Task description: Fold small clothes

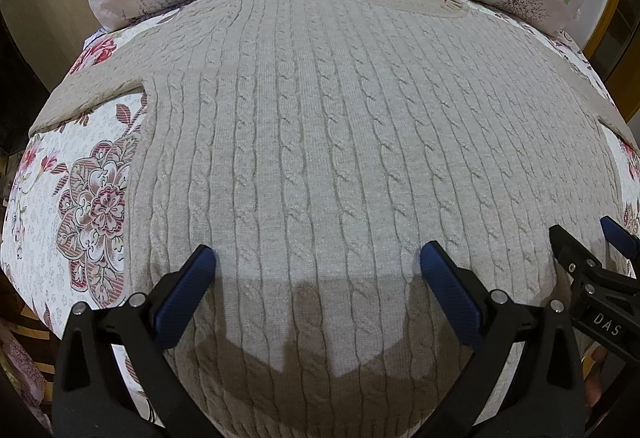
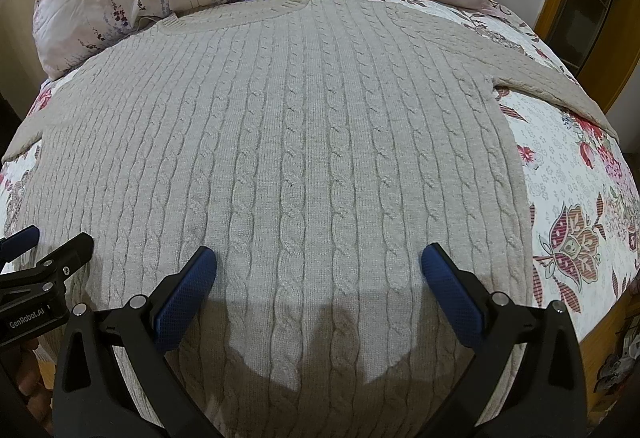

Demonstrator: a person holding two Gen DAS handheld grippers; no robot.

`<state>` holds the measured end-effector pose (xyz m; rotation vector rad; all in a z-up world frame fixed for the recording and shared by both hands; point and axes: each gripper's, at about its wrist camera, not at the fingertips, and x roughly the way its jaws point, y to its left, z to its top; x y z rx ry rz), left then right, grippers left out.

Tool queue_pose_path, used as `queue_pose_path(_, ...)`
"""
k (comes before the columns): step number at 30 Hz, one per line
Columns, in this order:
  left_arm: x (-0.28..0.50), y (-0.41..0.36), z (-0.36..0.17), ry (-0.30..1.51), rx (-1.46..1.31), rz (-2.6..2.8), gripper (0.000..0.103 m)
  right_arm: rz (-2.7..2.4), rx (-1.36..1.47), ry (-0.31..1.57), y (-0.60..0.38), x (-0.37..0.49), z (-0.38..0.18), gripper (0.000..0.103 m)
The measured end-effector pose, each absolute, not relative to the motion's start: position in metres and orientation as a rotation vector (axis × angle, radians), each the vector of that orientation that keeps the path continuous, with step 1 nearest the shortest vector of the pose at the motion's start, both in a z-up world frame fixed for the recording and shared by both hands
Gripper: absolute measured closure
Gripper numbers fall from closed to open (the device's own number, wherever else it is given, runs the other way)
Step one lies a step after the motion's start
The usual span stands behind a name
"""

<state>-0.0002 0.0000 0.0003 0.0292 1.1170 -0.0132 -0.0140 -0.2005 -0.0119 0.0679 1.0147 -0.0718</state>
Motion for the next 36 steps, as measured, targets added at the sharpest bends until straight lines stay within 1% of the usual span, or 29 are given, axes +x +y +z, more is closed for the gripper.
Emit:
queue_pose_path(21,0.000,0.000,0.000,1.116,0.030,-0.013,0.002,-0.071,0.067,1.017,-0.199,-0.014,-0.011,0.001)
queue_pose_path(30,0.004,-0.001,0.003,1.130,0.031,-0.018,0.002,-0.009,0.039,1.051,-0.200,-0.008,-0.011,0.001)
queue_pose_path(33,0.009,0.001,0.002,1.135,0.036,-0.023,0.002,0.044,0.076,1.049,-0.219,-0.003,-0.004,0.001)
queue_pose_path(36,0.006,0.002,0.000,1.134,0.042,-0.030,0.002,-0.038,0.289,0.950,-0.299,0.008,0.019,0.001)
